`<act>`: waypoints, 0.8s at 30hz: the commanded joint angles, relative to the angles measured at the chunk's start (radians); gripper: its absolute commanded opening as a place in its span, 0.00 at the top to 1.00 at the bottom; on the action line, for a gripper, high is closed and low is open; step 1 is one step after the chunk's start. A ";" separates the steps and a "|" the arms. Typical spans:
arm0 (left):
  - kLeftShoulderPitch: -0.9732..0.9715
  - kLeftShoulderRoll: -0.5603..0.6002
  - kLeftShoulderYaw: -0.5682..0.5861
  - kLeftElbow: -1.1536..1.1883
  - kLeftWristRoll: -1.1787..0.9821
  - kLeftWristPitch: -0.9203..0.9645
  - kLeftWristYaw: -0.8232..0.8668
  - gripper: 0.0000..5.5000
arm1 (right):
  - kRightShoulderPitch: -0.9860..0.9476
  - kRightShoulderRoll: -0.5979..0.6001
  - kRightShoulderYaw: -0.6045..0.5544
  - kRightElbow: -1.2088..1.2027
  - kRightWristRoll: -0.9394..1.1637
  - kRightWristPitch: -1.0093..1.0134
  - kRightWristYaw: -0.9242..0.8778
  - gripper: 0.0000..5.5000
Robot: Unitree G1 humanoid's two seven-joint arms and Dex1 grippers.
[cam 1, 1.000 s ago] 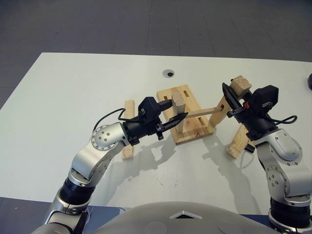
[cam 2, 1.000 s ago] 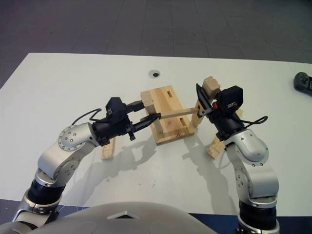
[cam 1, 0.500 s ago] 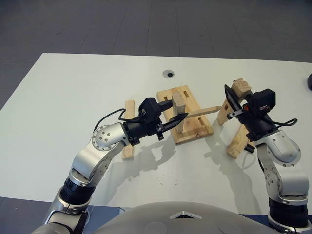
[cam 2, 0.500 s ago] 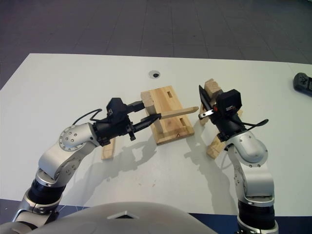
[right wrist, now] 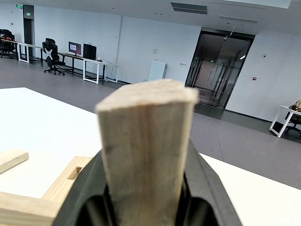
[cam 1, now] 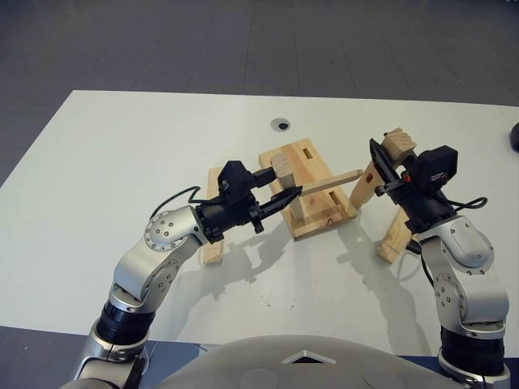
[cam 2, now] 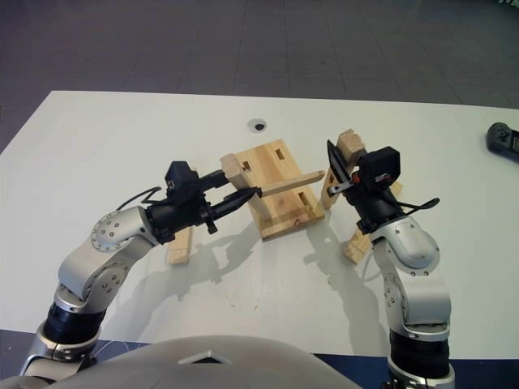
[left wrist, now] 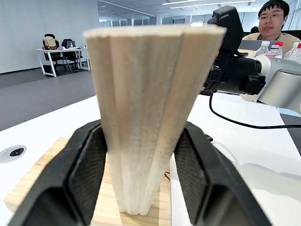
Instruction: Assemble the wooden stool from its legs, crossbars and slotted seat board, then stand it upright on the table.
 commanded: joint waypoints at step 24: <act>0.085 0.040 -0.101 0.120 0.110 0.039 0.006 0.62 | -0.013 0.039 0.068 -0.013 -0.027 0.026 -0.008 0.81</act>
